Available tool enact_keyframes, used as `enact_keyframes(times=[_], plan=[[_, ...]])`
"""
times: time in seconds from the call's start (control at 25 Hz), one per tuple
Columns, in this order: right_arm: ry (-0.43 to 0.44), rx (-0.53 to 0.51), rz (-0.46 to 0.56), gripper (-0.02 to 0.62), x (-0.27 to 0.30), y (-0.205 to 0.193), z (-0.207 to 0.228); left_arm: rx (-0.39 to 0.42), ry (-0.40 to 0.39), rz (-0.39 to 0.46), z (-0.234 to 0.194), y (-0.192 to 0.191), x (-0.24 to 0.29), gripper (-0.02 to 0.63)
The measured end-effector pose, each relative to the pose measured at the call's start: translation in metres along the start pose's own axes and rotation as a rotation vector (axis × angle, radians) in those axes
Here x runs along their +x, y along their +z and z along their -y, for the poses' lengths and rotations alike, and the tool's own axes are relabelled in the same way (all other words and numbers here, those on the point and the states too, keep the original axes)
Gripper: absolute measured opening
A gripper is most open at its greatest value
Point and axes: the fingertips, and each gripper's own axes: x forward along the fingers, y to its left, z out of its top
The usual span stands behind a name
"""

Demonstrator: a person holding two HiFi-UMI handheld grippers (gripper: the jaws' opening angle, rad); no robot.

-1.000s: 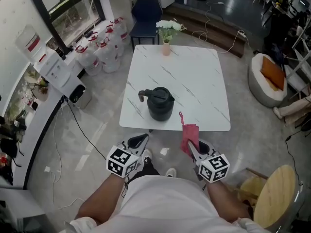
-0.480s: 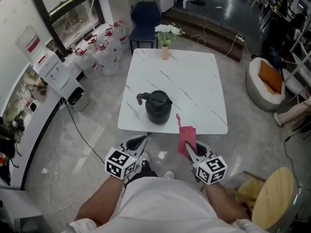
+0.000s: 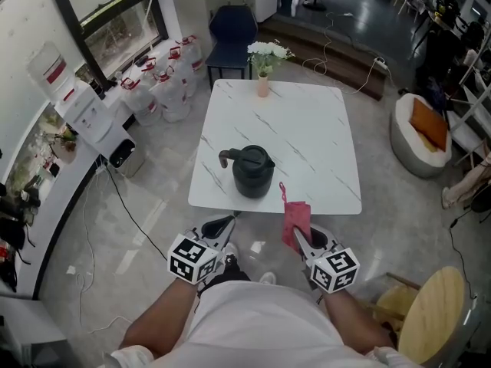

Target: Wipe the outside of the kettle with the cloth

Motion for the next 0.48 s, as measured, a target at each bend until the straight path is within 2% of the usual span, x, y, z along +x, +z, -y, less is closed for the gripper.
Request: enact_keyframes(times=[0.48], plan=[[0.009, 0.016, 0.027, 0.061, -0.007, 0.006, -0.001, 0.000, -0.029, -0.017, 0.011, -0.007, 0.004, 0.000]])
